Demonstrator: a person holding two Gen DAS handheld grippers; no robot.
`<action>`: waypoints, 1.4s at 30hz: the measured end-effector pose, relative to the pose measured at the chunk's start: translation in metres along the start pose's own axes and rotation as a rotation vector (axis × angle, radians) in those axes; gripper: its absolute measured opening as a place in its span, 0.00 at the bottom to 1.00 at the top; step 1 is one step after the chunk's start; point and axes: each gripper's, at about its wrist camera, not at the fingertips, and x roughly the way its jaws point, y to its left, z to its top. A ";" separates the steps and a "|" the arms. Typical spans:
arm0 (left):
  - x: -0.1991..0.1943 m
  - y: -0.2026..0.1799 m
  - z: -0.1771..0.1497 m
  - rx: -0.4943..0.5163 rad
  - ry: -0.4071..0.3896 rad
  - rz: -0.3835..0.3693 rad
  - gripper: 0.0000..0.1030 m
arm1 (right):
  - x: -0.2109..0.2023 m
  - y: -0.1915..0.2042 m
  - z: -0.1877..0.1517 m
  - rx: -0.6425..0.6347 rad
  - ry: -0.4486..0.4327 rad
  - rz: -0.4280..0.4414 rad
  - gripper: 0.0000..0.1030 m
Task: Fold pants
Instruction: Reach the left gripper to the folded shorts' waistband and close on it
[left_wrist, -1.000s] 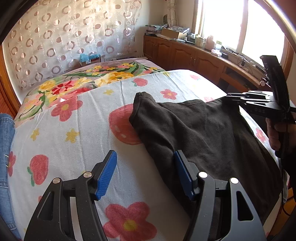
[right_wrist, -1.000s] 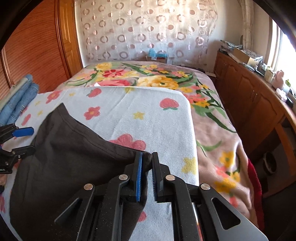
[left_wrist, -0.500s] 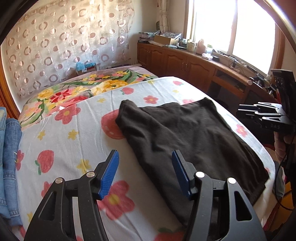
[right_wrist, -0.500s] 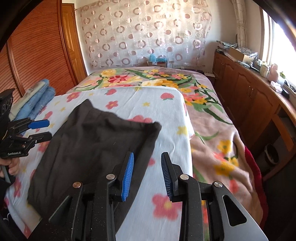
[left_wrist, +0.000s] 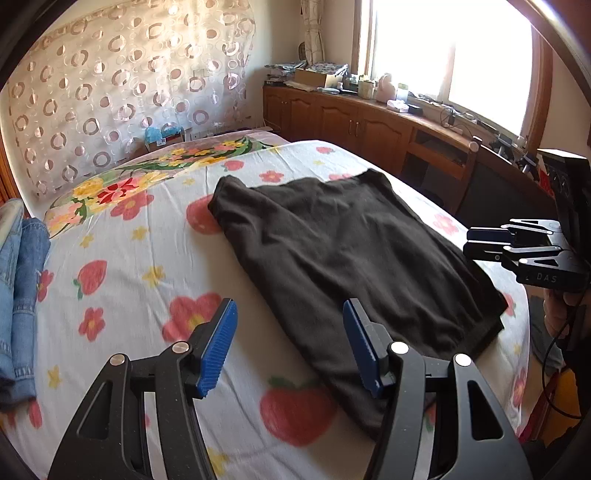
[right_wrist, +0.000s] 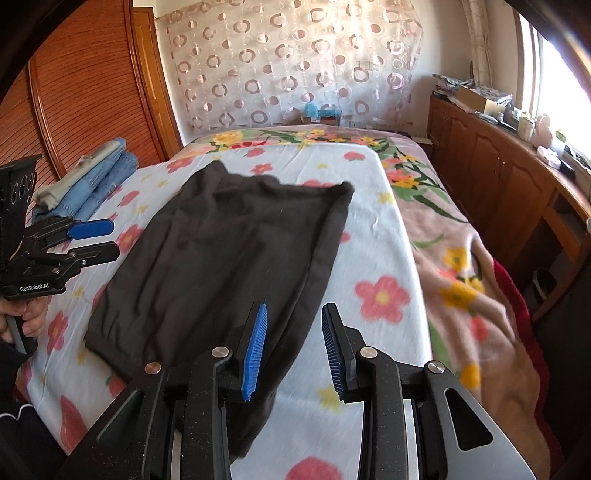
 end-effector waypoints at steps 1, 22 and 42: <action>-0.002 -0.001 -0.003 0.000 0.001 0.001 0.59 | -0.001 0.003 -0.002 0.000 0.001 -0.001 0.31; -0.021 -0.025 -0.056 0.015 0.049 -0.047 0.59 | -0.024 0.011 -0.037 0.093 0.017 0.027 0.31; -0.021 -0.037 -0.064 0.029 0.026 -0.100 0.31 | -0.019 0.024 -0.046 0.091 0.025 0.069 0.26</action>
